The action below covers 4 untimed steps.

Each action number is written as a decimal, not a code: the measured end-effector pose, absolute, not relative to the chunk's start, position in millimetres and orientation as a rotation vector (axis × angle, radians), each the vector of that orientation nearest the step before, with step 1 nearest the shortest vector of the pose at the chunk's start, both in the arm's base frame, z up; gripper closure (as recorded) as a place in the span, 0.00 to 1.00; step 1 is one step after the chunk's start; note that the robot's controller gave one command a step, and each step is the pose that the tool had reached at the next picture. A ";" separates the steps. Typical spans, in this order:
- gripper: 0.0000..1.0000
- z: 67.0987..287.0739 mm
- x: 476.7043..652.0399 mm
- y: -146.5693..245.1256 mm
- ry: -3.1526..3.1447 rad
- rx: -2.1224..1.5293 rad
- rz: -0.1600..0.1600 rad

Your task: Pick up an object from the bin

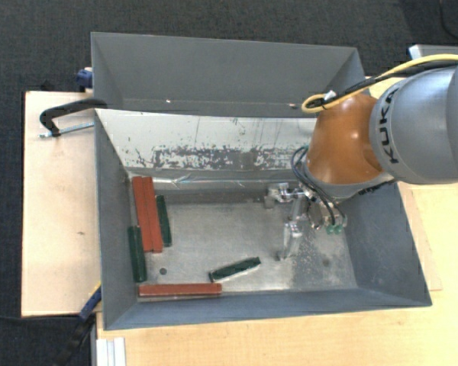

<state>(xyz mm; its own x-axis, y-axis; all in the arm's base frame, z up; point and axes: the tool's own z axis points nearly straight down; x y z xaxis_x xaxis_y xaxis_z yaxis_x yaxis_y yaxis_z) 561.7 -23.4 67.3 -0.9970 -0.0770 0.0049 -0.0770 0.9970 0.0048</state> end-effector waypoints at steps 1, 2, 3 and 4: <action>0.00 80.7 564.3 -9.7 -3.127 0.322 0.002; 0.00 88.5 550.9 27.5 -3.095 0.553 -0.001; 0.00 79.4 526.7 39.5 -3.108 0.471 -0.002; 1.00 71.2 499.1 71.4 -3.037 0.820 -0.002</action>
Offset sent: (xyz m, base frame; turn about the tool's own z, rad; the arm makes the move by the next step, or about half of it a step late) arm -0.0257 0.0788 0.0232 -0.1819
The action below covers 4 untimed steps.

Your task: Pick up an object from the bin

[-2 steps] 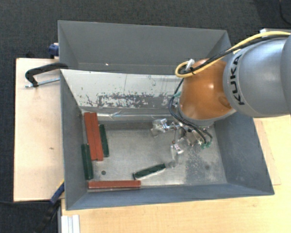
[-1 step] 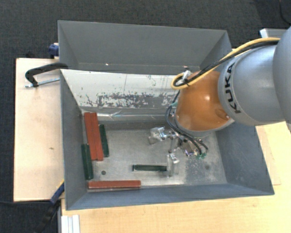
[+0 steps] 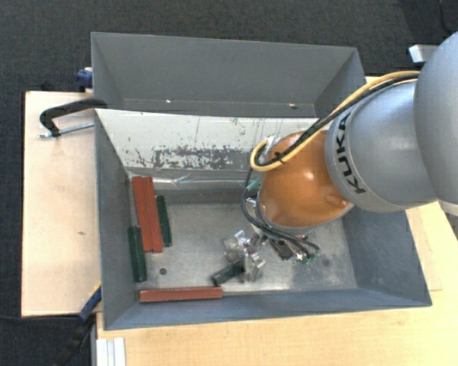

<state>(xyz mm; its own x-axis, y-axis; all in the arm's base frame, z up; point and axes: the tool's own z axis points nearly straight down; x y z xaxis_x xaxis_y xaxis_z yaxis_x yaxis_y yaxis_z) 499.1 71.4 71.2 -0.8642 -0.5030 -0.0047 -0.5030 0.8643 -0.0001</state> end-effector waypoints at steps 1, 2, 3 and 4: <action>1.00 71.1 499.0 71.4 3.029 -0.818 0.002; 1.00 191.6 502.8 91.8 3.015 -0.864 0.002; 1.00 191.6 502.8 91.8 3.015 -0.864 0.001; 1.00 253.2 496.1 85.0 3.033 -0.797 0.001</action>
Offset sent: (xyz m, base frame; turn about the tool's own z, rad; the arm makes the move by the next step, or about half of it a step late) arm 0.0026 0.0193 0.1196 -0.0318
